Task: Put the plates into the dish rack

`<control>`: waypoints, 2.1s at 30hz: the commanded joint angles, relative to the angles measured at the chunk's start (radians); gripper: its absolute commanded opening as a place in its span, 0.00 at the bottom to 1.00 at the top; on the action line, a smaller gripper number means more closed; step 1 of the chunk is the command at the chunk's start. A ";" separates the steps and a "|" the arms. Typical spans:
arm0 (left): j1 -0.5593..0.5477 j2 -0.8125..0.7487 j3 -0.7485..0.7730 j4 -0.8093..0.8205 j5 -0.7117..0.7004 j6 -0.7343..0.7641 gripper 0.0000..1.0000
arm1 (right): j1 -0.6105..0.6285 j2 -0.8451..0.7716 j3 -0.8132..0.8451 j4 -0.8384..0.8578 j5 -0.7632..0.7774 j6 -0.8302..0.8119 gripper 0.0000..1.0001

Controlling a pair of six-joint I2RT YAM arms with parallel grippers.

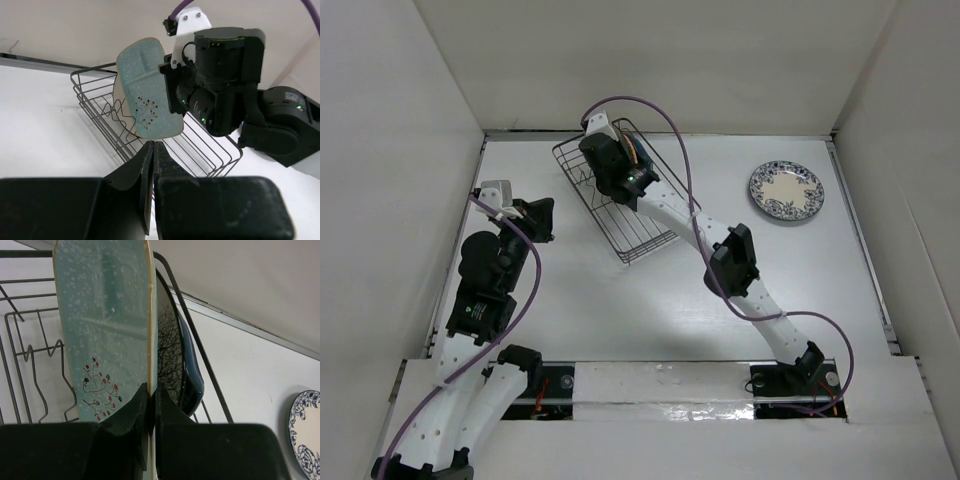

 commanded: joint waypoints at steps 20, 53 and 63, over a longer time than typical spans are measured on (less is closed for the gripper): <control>-0.004 0.023 0.015 0.043 0.051 0.003 0.00 | 0.077 0.087 -0.001 0.153 0.184 0.024 0.03; -0.004 0.011 0.006 0.053 0.079 0.003 0.00 | -0.530 -1.161 -1.584 0.740 -0.380 0.665 0.00; -0.004 0.008 0.005 0.058 0.088 -0.001 0.00 | -1.056 -1.087 -1.931 0.918 -0.671 0.992 0.72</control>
